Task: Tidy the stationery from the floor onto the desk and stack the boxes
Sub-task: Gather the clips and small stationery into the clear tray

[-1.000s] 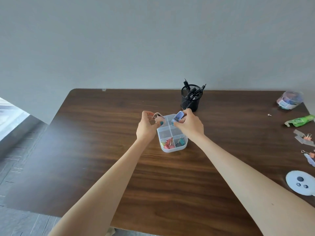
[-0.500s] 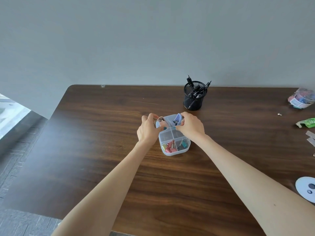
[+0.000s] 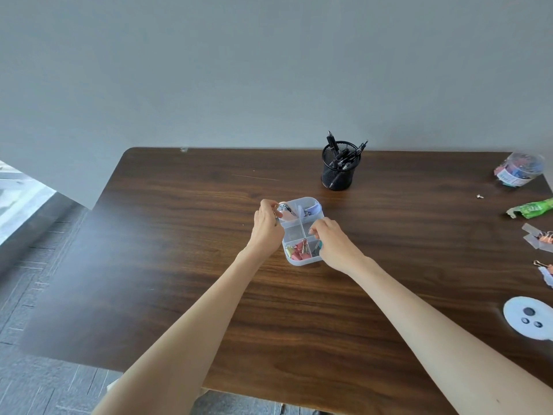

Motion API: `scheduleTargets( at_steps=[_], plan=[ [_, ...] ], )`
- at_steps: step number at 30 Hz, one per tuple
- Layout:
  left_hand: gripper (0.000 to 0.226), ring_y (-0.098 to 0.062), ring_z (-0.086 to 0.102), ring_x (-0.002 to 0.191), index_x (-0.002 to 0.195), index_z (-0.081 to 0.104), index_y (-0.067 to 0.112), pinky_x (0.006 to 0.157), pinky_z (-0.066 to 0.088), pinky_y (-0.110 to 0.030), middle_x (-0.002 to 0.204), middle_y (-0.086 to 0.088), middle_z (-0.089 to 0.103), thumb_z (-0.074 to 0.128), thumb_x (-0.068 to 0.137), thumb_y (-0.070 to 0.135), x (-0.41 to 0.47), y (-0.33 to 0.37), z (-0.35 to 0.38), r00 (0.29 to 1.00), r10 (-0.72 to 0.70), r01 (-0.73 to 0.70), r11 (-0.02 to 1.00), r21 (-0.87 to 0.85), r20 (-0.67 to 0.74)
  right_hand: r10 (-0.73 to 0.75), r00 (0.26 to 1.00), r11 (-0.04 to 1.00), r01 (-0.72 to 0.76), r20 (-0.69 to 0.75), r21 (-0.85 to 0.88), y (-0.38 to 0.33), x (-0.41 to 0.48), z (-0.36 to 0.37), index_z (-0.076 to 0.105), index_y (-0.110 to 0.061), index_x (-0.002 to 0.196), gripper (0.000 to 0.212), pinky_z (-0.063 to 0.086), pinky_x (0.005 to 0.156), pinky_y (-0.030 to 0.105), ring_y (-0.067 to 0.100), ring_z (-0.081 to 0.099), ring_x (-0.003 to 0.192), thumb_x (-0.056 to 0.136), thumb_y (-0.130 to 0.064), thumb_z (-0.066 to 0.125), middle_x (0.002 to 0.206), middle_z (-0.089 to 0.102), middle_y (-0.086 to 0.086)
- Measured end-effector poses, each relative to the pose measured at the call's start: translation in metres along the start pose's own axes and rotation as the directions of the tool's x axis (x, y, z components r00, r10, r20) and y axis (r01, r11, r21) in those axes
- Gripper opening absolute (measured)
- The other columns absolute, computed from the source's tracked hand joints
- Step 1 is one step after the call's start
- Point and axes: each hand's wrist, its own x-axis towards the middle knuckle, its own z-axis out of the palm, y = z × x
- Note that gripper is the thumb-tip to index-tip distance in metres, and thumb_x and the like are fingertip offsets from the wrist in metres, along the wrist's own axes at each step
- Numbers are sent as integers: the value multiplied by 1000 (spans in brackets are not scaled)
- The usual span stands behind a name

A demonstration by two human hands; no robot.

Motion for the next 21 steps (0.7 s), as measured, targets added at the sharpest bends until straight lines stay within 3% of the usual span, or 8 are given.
scheduleTargets(
  at_steps=[3,5,8,10,12,17,21],
  plan=[
    [33,-17,45,109,123,34,17,79,41,-24,129,-8,46,42,95,1,-3,1,1,999,-25,27,999,-44,44,-57,998,994,57,-3,-97,0,-4,-1,47,-15,133,51,47,97,27,17,47,125,87,1,62,139,43,4],
    [33,-13,50,102,133,32,10,66,41,-13,131,-10,50,39,100,8,-5,2,0,998,-28,31,997,-68,49,-77,997,991,74,-21,-110,0,-5,-1,49,-15,134,52,48,96,27,17,49,124,86,-2,64,139,45,4],
    [36,-7,54,85,136,31,7,51,44,-9,127,-9,57,39,102,14,-8,2,1,998,-42,46,993,-109,39,-86,994,993,79,-70,-92,1,-7,-1,52,-16,130,49,51,92,26,17,55,117,86,-2,65,138,45,3],
    [37,-10,56,87,133,32,8,57,45,-12,121,-10,60,46,100,16,-11,5,0,999,-32,33,991,-127,16,-92,990,993,83,-106,-90,3,-7,-1,54,-17,124,45,53,86,22,17,60,111,84,0,66,134,46,2],
    [39,-14,58,87,128,32,8,66,50,-24,116,-10,62,54,97,17,-12,8,1,1000,-4,4,993,-117,5,-92,988,994,84,-126,-67,6,-6,-2,55,-18,119,44,53,82,20,16,62,106,82,0,69,130,48,1],
    [41,-20,62,93,122,40,13,80,57,-37,115,-5,61,64,90,21,-10,15,9,996,59,-61,997,42,66,-81,980,996,84,-179,9,14,-6,-8,59,-19,109,36,49,74,13,6,58,92,80,-4,72,113,60,-3],
    [27,-17,59,90,112,56,18,74,55,-34,110,-2,61,67,87,21,-11,20,20,988,148,-154,981,122,53,-48,964,996,65,-262,54,23,-9,-16,62,-18,106,27,47,68,11,5,57,85,83,-4,68,105,60,-4]
  ],
)
